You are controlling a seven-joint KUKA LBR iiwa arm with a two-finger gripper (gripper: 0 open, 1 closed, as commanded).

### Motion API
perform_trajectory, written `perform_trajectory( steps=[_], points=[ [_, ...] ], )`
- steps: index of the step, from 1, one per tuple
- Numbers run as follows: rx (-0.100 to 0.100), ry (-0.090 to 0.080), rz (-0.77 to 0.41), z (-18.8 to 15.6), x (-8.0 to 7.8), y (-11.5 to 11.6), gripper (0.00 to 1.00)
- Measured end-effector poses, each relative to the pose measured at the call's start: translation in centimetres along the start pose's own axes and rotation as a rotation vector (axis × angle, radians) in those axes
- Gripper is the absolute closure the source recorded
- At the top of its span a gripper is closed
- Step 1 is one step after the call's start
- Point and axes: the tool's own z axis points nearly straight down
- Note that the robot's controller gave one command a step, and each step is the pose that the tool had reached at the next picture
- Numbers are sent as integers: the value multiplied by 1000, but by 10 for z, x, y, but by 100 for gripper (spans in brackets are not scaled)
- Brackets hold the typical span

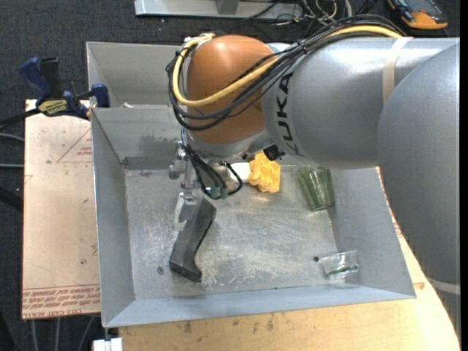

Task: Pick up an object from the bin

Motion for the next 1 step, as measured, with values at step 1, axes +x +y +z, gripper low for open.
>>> perform_trajectory(
  steps=[1],
  points=[
    [-1, -7, 3, -5, -2, -1, 0]
  ],
)
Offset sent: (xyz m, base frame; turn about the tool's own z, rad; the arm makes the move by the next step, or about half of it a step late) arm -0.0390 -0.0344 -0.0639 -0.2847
